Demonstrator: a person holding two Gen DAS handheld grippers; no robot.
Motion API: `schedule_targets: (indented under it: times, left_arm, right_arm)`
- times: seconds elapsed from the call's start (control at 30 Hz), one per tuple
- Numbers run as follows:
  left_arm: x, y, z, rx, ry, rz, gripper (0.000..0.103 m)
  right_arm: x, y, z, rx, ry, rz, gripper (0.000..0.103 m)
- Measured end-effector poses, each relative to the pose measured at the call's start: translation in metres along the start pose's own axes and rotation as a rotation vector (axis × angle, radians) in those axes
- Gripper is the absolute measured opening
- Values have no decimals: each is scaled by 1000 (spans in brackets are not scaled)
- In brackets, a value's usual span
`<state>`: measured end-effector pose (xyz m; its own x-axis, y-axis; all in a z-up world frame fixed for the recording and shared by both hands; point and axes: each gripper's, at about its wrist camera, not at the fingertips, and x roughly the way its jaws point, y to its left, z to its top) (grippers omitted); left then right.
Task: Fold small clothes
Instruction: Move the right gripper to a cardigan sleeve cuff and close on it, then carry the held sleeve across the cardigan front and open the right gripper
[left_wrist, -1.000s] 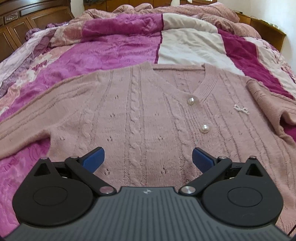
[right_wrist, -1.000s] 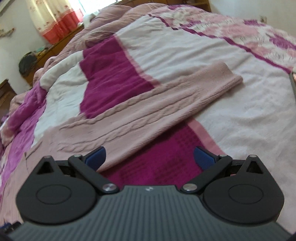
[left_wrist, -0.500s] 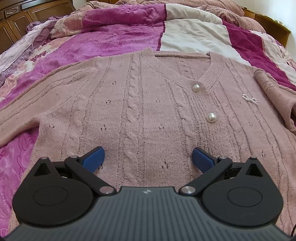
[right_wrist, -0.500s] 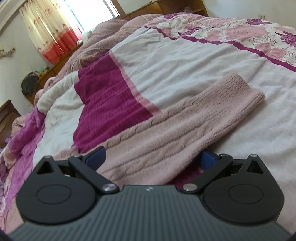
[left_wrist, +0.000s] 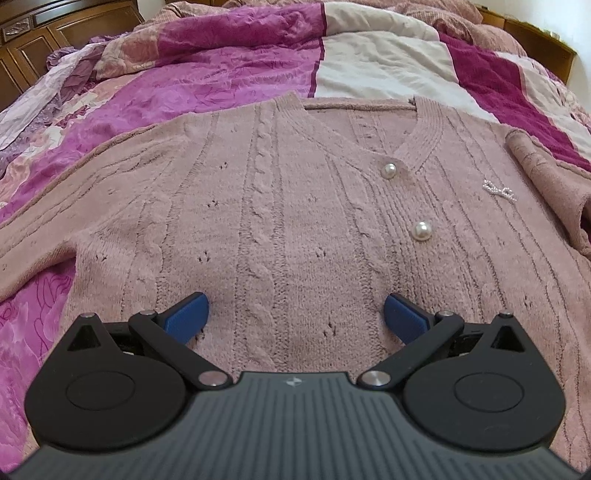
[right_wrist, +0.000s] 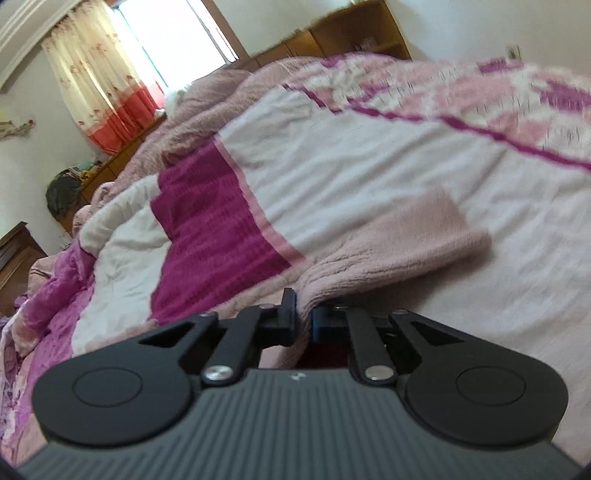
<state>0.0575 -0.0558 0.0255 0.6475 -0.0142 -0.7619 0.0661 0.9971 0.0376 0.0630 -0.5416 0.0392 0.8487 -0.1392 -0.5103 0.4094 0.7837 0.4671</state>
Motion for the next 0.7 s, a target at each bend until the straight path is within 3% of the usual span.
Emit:
schedule_targets:
  times: [0.27, 0.7]
  left_arm:
    - [-11, 4, 3, -8, 10, -8, 103]
    - [-48, 31, 6, 14, -41, 72, 103]
  right_arm:
    - [-37, 39, 16, -50, -56, 96, 9]
    - [-79, 119, 24, -132, -92, 255, 9]
